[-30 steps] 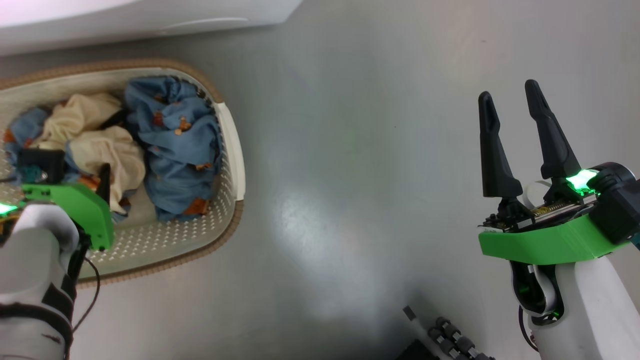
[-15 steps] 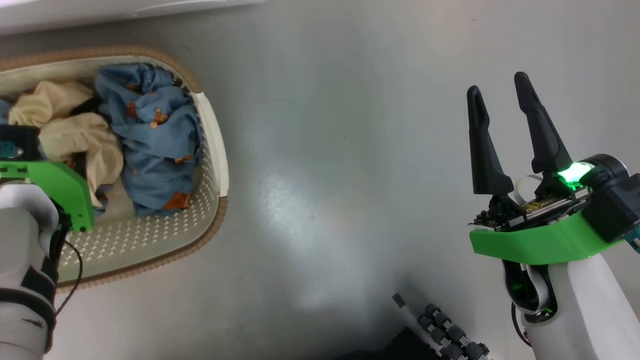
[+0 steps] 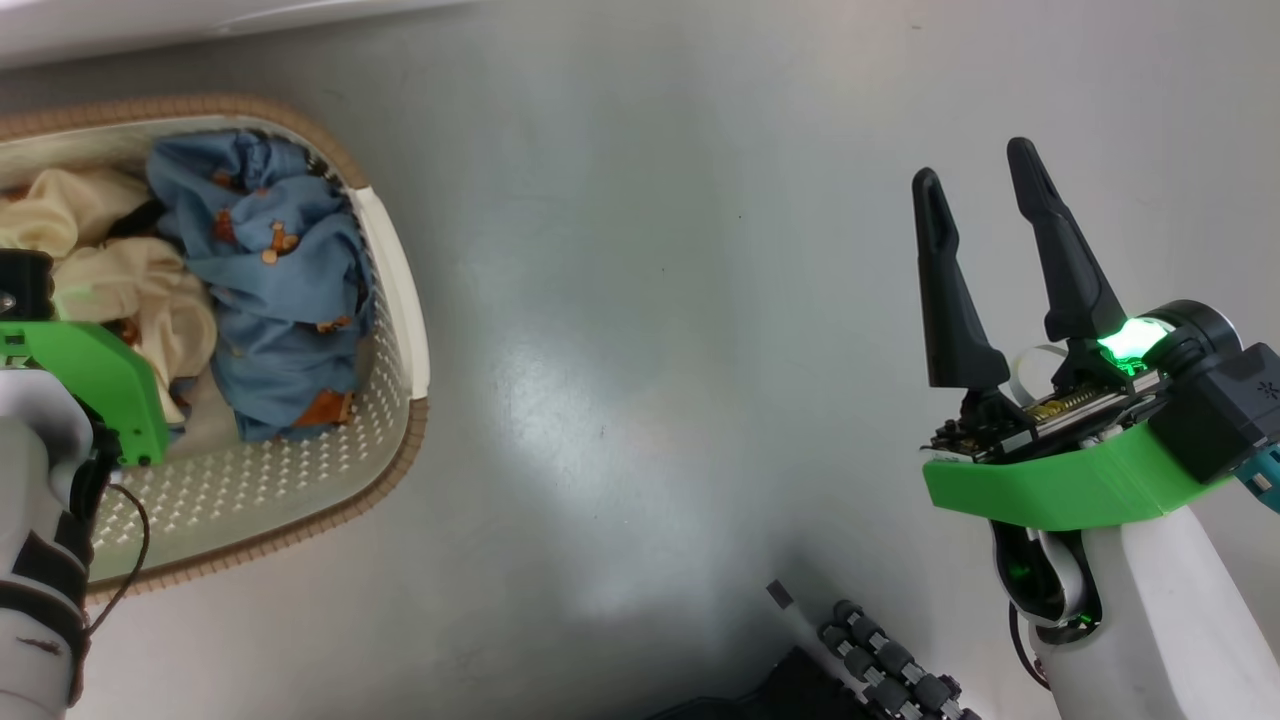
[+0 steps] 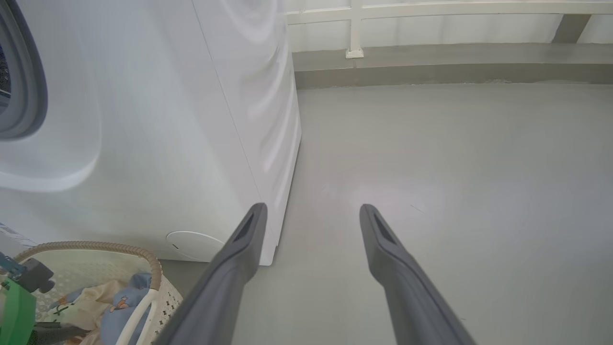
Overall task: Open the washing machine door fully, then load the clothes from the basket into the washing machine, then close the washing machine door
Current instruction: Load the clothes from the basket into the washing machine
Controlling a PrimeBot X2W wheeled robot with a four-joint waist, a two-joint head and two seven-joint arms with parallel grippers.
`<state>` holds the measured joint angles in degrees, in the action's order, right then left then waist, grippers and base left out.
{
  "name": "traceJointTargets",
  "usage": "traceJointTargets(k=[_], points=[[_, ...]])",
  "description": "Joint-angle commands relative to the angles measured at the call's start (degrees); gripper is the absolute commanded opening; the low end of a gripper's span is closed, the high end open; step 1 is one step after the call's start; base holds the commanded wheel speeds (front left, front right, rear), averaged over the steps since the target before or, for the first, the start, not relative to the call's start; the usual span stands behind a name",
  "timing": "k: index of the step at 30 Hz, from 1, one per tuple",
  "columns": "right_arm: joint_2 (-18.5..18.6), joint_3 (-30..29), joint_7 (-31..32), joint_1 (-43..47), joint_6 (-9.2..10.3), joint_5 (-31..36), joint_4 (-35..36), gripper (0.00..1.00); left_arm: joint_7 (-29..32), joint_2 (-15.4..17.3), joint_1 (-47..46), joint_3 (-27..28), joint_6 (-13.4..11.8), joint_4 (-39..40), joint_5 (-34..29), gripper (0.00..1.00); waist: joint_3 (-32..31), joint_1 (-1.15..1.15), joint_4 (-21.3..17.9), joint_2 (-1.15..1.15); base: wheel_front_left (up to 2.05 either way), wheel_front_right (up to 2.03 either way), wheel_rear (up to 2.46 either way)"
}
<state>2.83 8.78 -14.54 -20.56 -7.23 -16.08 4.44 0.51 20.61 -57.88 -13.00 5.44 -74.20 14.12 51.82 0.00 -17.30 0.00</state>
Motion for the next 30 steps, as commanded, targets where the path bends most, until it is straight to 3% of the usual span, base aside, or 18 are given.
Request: traceJointTargets(k=[1, 19, 30], points=[[0.06, 0.7, -0.46, 1.67, -0.25, -0.28, 1.48, 1.0, -0.07, 2.22, 0.57, 0.84, 0.06, 0.25, 0.34, 0.0, -0.1, 0.0, 0.04, 0.0, 0.0, 0.0, 0.0], [0.05, -0.69, -0.46, 1.93, -0.25, -0.01, 0.67, 1.0, -12.93, -1.43, 3.72, 3.56, 1.13, 0.24, 5.92, 0.0, -7.08, 0.0, 3.0, 0.0, 0.0, 0.0, 0.0], [1.2, -1.97, -0.46, 3.94, -0.25, 0.58, -0.48, 1.0, -15.47, -3.52, 8.57, 4.12, 1.58, 3.97, 7.13, 0.0, -14.28, 0.0, 4.85, 0.0, 0.0, 0.0, 0.0]])
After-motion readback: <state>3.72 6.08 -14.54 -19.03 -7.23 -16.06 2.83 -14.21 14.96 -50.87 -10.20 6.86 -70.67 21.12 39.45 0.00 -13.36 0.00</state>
